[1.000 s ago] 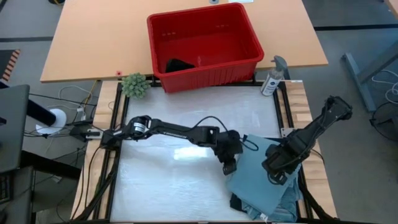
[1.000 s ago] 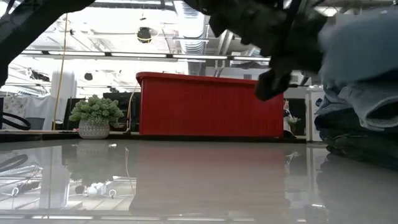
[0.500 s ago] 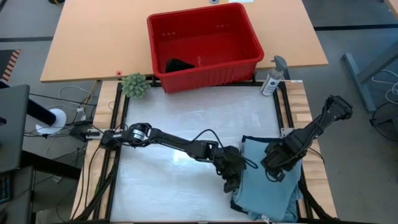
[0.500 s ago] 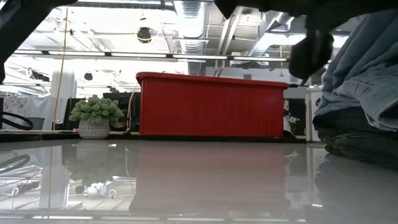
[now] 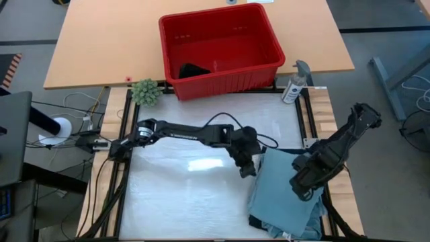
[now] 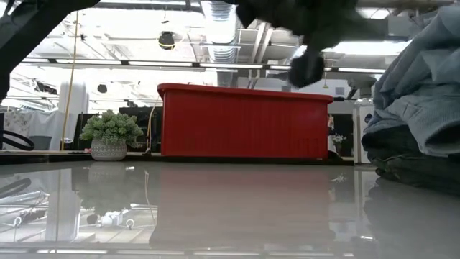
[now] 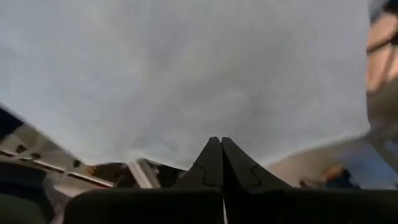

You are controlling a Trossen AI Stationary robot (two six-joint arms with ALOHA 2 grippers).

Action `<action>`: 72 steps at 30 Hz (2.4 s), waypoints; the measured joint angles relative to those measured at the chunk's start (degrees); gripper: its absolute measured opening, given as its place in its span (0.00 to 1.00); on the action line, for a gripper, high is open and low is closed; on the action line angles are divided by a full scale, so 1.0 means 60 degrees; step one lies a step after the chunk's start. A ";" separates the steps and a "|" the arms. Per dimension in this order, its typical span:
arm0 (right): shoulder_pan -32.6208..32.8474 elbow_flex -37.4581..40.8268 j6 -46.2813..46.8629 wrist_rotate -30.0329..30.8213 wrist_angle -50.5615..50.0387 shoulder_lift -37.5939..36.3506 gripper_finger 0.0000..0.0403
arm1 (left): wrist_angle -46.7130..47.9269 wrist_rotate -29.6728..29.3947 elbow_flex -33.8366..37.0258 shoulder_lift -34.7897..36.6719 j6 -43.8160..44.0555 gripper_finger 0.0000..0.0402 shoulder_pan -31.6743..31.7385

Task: Fold Laundry from Bin
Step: Stack the folded light blue denim pants on the blue polo shirt

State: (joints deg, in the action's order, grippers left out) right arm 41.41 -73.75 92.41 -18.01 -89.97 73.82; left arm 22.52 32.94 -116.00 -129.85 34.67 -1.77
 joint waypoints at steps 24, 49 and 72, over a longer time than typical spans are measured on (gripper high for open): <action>-0.0350 0.4726 0.1099 -0.0372 0.2108 0.0030 0.04 | 0.0524 -0.0725 0.0022 0.0366 -0.0918 0.00 -0.0062; -0.0676 0.0837 0.1117 0.3259 0.0162 0.0026 0.05 | -0.2964 -0.1993 0.2969 0.0348 0.1922 0.00 -0.0987; -0.0651 0.0837 0.1103 0.5665 0.2903 0.2966 0.04 | -0.0980 0.0374 0.2961 0.0542 -0.0177 0.00 -0.1097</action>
State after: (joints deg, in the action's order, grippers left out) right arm 37.50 -68.73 99.03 15.98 -72.56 91.62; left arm 16.64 35.19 -98.24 -126.60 33.61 -8.35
